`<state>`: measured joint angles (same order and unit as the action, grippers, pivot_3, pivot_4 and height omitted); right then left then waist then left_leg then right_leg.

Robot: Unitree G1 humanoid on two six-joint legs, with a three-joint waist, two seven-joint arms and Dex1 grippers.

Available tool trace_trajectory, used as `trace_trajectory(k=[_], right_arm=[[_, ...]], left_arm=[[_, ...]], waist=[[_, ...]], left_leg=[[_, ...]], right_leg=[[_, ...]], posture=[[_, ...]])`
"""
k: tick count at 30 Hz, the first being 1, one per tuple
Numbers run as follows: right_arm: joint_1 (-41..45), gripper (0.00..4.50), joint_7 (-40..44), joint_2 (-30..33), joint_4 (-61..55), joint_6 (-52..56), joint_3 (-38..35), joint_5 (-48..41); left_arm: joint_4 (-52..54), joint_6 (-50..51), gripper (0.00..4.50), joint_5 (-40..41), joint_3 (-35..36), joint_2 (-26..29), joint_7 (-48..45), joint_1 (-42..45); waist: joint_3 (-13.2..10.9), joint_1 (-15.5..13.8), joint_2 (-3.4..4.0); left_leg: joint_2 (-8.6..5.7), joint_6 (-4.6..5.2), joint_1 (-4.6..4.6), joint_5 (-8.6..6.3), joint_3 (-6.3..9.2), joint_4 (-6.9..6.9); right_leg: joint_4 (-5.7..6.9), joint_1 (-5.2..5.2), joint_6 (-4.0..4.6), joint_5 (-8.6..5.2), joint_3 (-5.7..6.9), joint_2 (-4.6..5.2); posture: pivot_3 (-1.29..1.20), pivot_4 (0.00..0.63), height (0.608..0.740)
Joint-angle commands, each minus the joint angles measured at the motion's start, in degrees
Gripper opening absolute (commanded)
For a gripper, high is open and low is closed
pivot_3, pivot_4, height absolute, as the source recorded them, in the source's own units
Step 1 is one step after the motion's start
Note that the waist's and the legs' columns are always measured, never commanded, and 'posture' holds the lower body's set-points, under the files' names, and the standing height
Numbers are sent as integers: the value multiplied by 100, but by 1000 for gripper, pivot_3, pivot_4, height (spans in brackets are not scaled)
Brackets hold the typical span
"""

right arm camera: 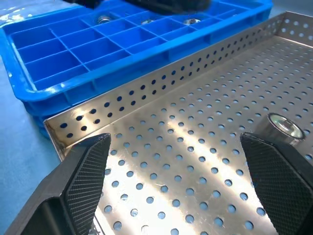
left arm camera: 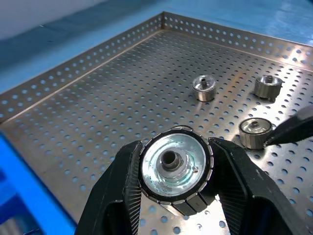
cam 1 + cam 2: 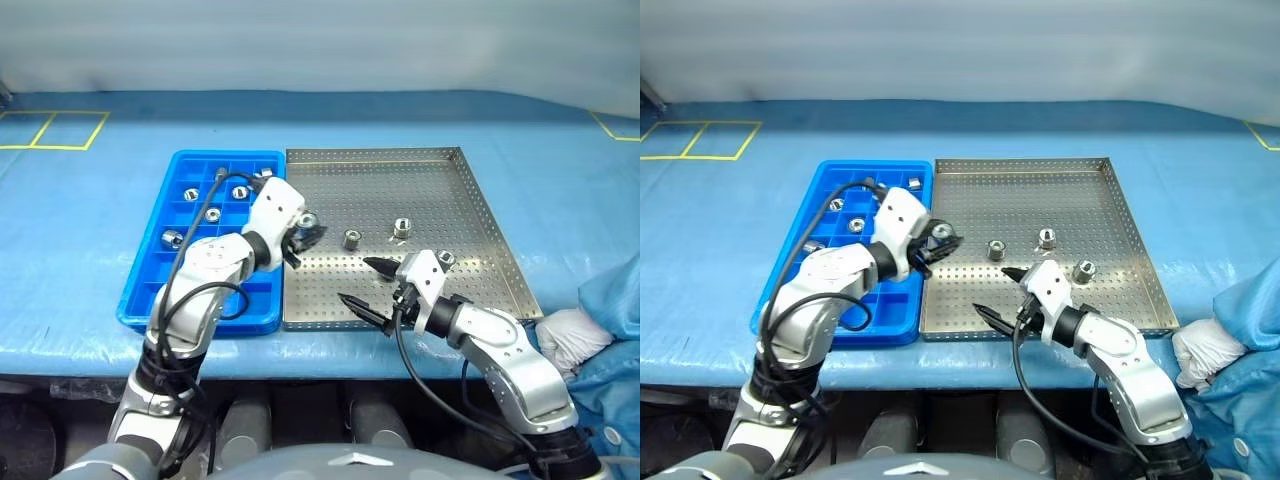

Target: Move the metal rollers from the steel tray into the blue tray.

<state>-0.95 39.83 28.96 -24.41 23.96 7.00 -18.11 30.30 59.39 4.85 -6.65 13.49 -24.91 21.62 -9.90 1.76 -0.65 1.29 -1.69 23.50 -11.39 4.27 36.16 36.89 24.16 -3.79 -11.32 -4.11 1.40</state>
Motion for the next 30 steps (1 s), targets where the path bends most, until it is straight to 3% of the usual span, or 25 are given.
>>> trace_trajectory(k=[1,5,11,18,23,30], right_arm=[[247,4500,-5,46,165,-71,66,187],[407,4500,181,80,246,-54,105,128],[680,4500,356,246,478,-14,292,374],[928,4500,368,140,671,-56,421,460],[981,4500,380,110,720,-92,434,491],[982,4500,235,91,707,-109,316,558]], left_arm=[[524,325,1840,-356,676,-102,870,-353],[1263,859,1840,-659,1111,-139,1495,-960],[2211,1607,1840,-558,1473,99,1459,-1665],[2284,1796,1840,-610,1638,85,1610,-2120],[2002,1614,1840,-605,1376,169,1682,-2243],[1927,1420,4078,-633,1226,292,1761,-2146]], waist=[[-2,-66,-3],[-7,-215,-12],[-12,-460,-21],[-12,-613,-22],[-14,-713,-25],[-17,-735,-29]], left_leg=[[0,0,0,0,1,0],[0,0,6,0,11,-3],[-1,-2,4,0,12,1],[-1,-2,-1,0,18,2],[-1,-3,0,-1,20,-4],[-1,-4,1,-1,18,-3]], right_leg=[[0,0,0,0,1,0],[-3,0,1,-1,8,0],[-6,-5,4,-3,14,3],[-9,-12,8,-5,23,4],[-10,-10,12,-7,26,5],[-11,-9,12,-7,26,7]], posture=[[193,150,740],[236,150,740],[290,150,740],[329,150,740],[329,150,740],[304,150,740]])
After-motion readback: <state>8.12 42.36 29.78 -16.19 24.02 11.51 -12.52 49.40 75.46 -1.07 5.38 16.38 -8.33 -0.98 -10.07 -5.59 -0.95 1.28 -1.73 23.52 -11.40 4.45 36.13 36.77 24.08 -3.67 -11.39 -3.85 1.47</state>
